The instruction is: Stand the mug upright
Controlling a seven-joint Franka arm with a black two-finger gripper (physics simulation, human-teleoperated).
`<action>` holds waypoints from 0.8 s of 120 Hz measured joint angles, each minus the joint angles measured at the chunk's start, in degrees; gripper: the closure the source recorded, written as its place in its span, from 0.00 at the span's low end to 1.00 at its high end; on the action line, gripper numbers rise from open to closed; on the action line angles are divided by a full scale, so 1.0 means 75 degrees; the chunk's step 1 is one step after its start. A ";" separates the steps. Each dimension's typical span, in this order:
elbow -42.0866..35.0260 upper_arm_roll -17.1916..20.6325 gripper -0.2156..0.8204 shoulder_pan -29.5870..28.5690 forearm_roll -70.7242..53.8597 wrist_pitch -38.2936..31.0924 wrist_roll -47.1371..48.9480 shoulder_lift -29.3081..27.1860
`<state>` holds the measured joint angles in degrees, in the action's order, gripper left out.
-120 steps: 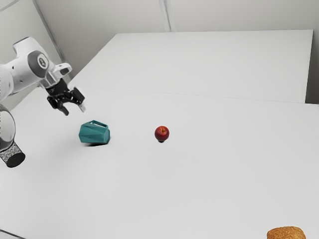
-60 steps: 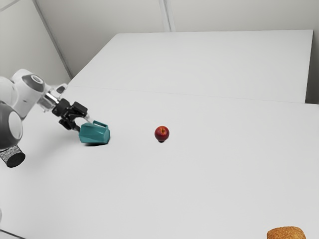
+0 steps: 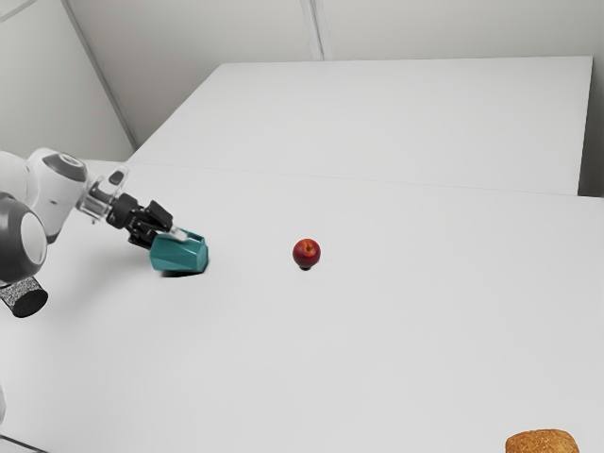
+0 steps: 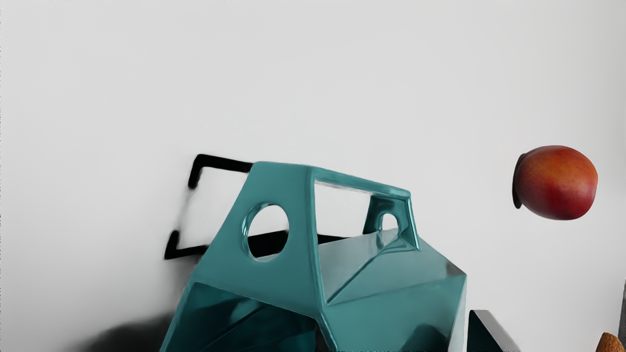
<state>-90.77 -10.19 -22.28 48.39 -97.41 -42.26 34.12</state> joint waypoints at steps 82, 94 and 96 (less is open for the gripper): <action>-0.0209 0.0002 0.95 0.0272 0.0916 0.0006 -0.0379 -0.0221; -0.0251 -0.0003 0.95 0.0375 0.0820 0.0005 -0.0363 -0.0394; -0.0258 -0.0004 0.95 0.0387 0.0784 0.0006 -0.0357 -0.0427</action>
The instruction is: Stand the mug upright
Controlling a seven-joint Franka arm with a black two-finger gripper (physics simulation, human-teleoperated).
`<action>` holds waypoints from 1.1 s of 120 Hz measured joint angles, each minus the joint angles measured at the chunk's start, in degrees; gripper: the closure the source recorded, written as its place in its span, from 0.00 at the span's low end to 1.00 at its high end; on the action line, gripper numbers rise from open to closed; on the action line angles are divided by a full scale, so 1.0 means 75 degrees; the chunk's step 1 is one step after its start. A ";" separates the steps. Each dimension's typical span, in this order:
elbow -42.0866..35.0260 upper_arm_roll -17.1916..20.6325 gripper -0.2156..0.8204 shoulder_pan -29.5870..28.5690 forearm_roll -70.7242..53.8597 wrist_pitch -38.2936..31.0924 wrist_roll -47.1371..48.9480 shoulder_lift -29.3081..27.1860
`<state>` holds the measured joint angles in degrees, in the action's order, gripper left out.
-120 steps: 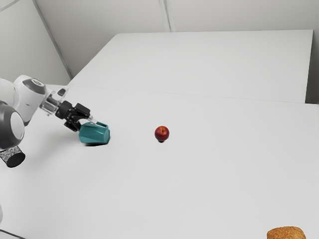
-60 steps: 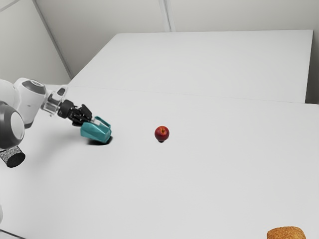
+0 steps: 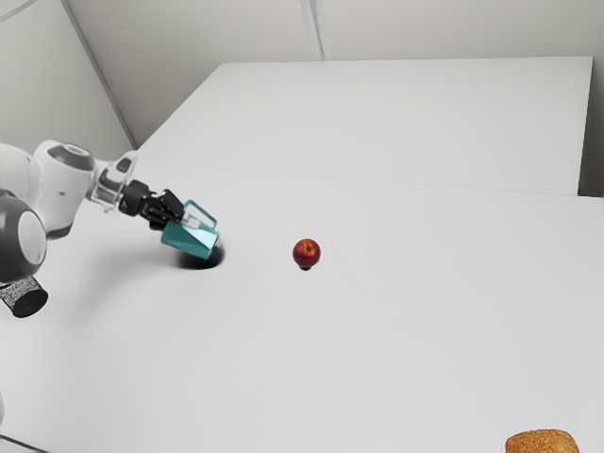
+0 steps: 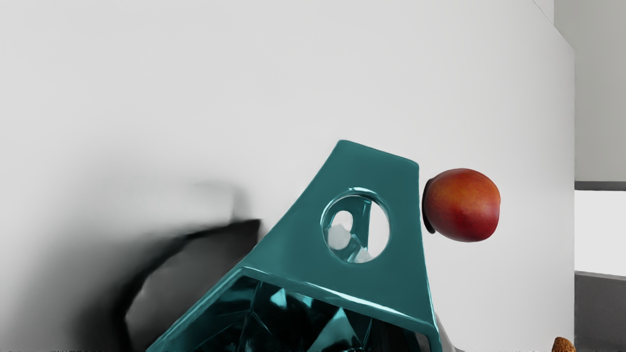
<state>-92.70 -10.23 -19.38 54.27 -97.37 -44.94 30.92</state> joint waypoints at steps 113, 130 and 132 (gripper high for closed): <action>-0.2748 -0.0435 0.97 0.2563 -0.4267 -0.2901 0.1353 -0.2827; -0.3062 -0.0450 0.97 0.2858 -0.4566 -0.3157 0.1795 -0.2986; -0.3100 -0.0453 0.97 0.2894 -0.4612 -0.3187 0.1853 -0.3011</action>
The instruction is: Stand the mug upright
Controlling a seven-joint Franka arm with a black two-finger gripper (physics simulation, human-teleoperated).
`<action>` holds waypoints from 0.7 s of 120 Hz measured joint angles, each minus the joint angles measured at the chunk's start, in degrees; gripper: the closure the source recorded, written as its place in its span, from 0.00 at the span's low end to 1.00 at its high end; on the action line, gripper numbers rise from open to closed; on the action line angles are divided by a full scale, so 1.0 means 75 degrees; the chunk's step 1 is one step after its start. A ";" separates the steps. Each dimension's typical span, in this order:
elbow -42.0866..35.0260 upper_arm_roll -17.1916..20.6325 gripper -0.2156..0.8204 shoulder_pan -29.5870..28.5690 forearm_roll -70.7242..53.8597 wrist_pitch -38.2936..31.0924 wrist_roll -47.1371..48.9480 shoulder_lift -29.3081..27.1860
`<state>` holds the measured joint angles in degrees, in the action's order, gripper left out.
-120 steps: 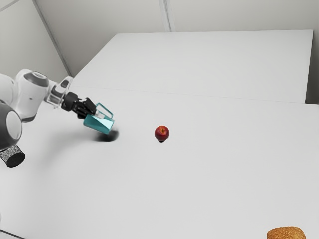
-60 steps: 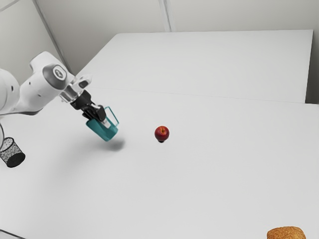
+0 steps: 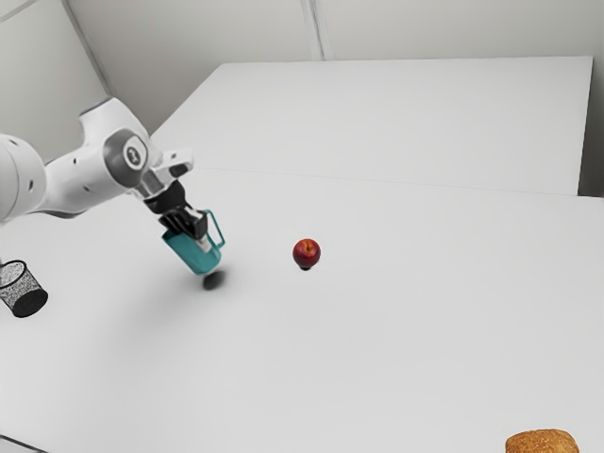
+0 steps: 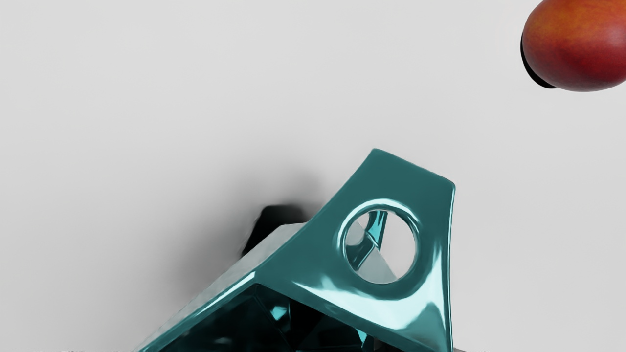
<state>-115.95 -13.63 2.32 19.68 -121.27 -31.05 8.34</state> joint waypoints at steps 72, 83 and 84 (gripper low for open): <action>-0.1023 -0.0226 0.97 0.0595 -0.1477 -0.0246 0.1797 -0.0597; -0.1215 -0.0221 0.97 0.0609 -0.1655 -0.0229 0.2026 -0.0752; -0.1231 -0.0220 0.97 0.0611 -0.1671 -0.0230 0.2046 -0.0765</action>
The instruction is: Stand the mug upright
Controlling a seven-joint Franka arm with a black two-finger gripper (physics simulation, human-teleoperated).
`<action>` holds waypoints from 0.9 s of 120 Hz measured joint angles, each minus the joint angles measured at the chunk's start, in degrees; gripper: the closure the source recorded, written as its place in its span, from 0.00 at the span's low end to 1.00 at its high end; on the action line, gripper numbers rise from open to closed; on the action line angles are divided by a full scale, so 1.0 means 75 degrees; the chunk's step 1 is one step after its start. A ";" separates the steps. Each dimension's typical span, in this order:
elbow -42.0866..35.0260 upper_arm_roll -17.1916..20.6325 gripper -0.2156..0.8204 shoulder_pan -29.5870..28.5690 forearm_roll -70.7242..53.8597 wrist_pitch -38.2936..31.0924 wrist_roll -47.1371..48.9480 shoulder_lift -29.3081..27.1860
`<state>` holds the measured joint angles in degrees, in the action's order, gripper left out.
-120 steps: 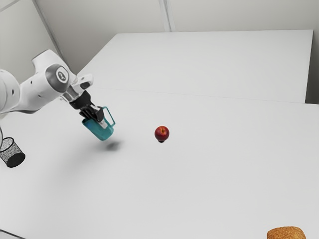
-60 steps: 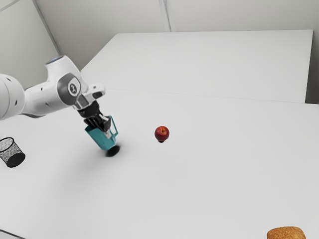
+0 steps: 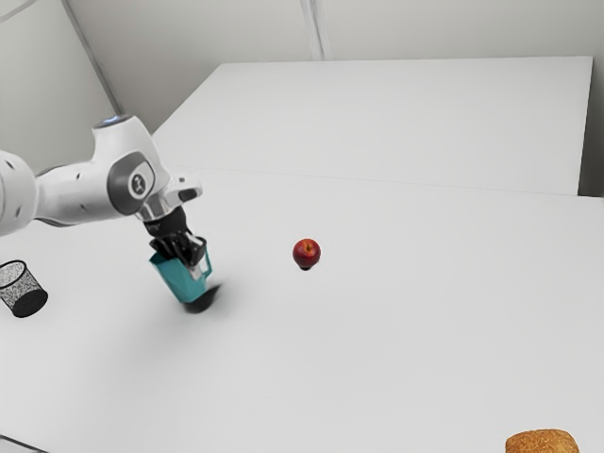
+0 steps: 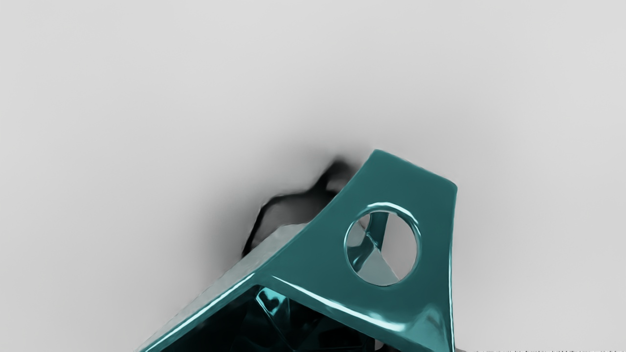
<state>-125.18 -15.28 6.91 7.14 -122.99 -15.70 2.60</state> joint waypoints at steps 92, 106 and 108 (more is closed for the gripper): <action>-0.0526 -0.0042 0.97 0.0655 -0.1493 -0.1121 0.1718 0.0156; -0.0537 -0.0051 0.97 0.0657 -0.1496 -0.1143 0.1852 0.0198; -0.0541 -0.0051 0.97 0.0663 -0.1496 -0.1145 0.1869 0.0201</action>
<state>-129.23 -15.66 11.88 -4.08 -131.58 -1.68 4.11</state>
